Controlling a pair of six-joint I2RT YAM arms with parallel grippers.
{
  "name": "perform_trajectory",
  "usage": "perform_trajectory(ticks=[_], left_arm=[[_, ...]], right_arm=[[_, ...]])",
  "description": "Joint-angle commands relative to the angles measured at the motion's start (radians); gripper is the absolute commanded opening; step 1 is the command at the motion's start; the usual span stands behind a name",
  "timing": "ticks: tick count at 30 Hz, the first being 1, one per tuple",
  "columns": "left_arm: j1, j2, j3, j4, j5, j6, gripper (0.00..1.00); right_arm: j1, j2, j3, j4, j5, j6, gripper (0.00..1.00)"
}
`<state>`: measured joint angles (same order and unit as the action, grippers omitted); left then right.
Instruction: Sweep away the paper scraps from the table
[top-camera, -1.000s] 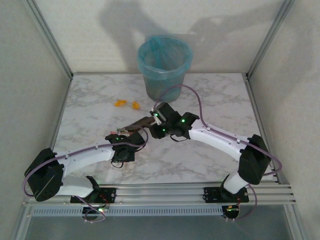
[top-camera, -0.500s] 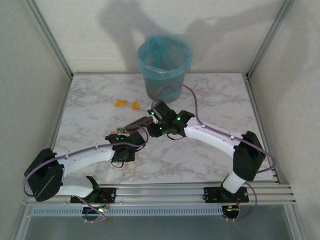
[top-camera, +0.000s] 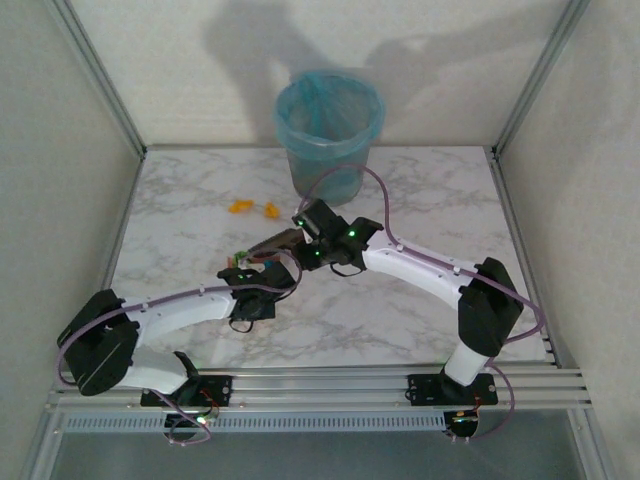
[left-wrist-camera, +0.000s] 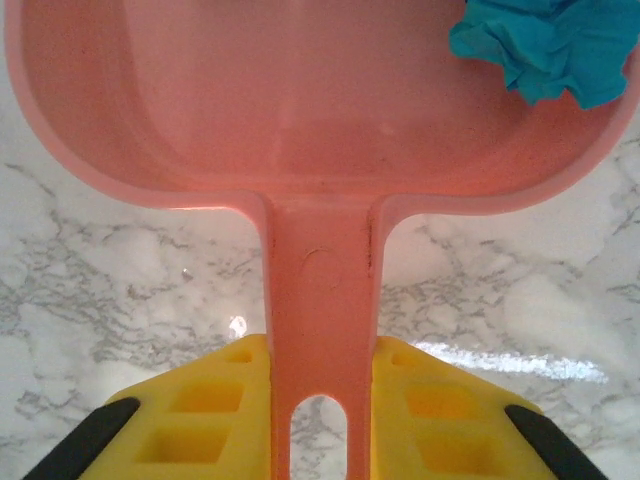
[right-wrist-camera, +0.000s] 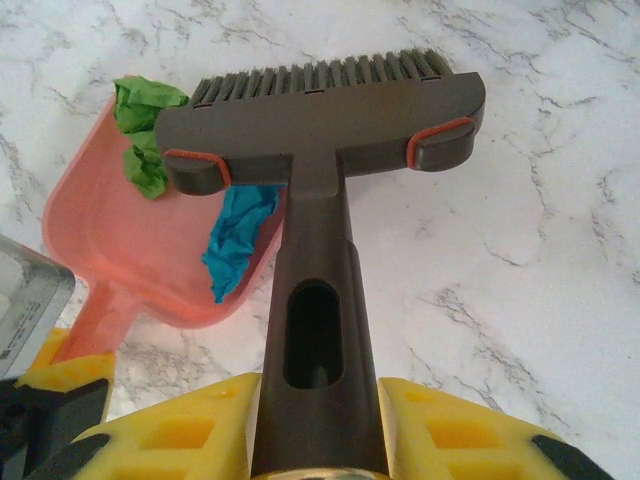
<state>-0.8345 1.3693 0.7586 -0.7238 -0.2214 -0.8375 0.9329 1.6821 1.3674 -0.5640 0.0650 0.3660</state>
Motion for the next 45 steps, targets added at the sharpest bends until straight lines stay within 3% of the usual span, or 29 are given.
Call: perform_trajectory(ticks=[1, 19, 26, 31, 37, 40, 45], left_arm=[[-0.007, 0.016, -0.011, 0.046, -0.063, 0.005, 0.0], [-0.052, -0.065, -0.045, 0.232, -0.166, 0.059, 0.0], [-0.067, -0.097, -0.043, 0.257, -0.215, 0.069, 0.0], [-0.076, -0.104, -0.024, 0.251, -0.226, 0.076, 0.0], [-0.083, -0.115, 0.042, 0.207, -0.206, 0.084, 0.0], [-0.083, -0.121, 0.103, 0.175, -0.171, 0.09, 0.0], [-0.083, -0.058, 0.3, 0.061, -0.13, 0.095, 0.0]], right_arm=[[-0.007, -0.064, -0.025, 0.015, 0.05, -0.01, 0.0], [-0.026, -0.343, -0.193, 0.001, 0.195, 0.0, 0.0], [-0.049, -0.523, -0.337, 0.082, 0.285, 0.061, 0.0], [-0.076, -0.655, -0.414, 0.124, 0.277, 0.092, 0.0], [-0.112, -0.729, -0.489, 0.13, 0.371, 0.124, 0.0], [-0.117, -0.743, -0.587, 0.216, 0.399, 0.139, 0.0], [-0.117, -0.723, -0.691, 0.324, 0.446, 0.184, 0.0]])
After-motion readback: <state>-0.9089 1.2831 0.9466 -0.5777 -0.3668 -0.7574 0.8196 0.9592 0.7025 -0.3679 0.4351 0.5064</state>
